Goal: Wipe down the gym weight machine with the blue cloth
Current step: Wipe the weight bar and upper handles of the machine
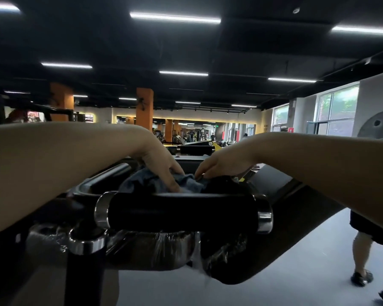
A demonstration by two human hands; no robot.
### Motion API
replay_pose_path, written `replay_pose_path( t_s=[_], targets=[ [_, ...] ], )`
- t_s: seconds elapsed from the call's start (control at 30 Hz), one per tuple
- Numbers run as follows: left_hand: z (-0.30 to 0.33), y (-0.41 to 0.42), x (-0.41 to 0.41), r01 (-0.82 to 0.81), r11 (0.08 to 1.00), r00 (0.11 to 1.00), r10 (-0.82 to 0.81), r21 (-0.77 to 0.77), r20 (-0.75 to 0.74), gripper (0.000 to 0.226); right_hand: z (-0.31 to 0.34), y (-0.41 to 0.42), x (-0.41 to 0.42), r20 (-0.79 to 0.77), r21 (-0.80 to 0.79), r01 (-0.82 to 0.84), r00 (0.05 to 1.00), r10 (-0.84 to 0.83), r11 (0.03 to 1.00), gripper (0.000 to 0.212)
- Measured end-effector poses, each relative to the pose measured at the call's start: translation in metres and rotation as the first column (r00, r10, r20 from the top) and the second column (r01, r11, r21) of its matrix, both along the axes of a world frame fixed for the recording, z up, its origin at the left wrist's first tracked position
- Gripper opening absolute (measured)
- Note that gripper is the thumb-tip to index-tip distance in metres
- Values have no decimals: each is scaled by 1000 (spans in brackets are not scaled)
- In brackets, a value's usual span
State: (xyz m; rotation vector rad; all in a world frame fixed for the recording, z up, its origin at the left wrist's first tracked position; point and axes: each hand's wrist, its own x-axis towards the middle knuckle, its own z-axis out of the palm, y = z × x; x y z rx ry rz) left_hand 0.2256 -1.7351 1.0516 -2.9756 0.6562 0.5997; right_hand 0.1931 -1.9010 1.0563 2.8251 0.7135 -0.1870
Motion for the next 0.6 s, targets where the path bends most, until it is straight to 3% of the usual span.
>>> replay_pose_path(
  t_s=[0.07, 0.17, 0.4, 0.47, 0.6],
  targets=[
    [2, -13, -3, 33, 999, 998, -32, 17, -45, 78, 3, -2, 5, -33, -27, 34, 999, -35, 999, 36],
    [-4, -40, -2, 66, 997, 998, -66, -34, 7, 62, 6, -16, 7, -22, -99, 158, 987, -161, 982, 31],
    [-6, -100, 6, 143, 961, 989, -147, -236, 1, 49, 25, -59, 3, 246, -305, 266, 950, -194, 914, 34],
    [-3, -115, 4, 154, 941, 984, -173, -300, -36, 41, 36, -74, 0, 300, -317, 300, 932, -205, 900, 37],
    [10, -140, -2, 113, 900, 989, -142, -420, -37, 59, 55, -112, -7, 285, -151, 344, 913, -292, 927, 35]
  ],
)
